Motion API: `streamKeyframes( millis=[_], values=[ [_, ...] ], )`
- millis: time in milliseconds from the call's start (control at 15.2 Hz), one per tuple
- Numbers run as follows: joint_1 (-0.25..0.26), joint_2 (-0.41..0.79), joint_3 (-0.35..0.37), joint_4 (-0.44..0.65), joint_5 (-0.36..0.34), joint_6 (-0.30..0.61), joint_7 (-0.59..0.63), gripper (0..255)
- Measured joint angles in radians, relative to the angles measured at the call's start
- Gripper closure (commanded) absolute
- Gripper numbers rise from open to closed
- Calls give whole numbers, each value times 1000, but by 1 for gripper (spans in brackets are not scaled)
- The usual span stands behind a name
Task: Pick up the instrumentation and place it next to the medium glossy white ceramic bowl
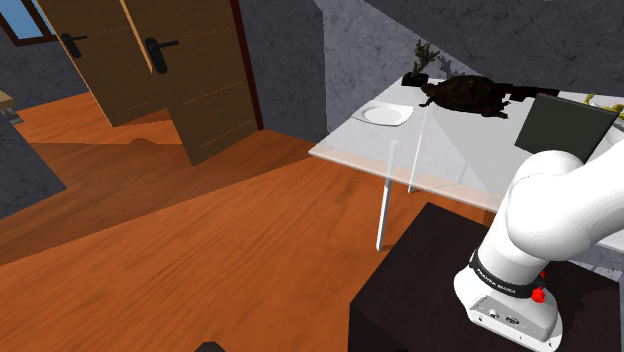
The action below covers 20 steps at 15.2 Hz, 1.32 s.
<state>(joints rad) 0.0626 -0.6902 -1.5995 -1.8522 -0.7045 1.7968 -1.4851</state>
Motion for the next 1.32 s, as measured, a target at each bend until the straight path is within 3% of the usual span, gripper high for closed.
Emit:
streamKeyframes(
  millis=[1320],
  values=[
    [68,-70,-151,-111,-118,178,62,255]
  ],
)
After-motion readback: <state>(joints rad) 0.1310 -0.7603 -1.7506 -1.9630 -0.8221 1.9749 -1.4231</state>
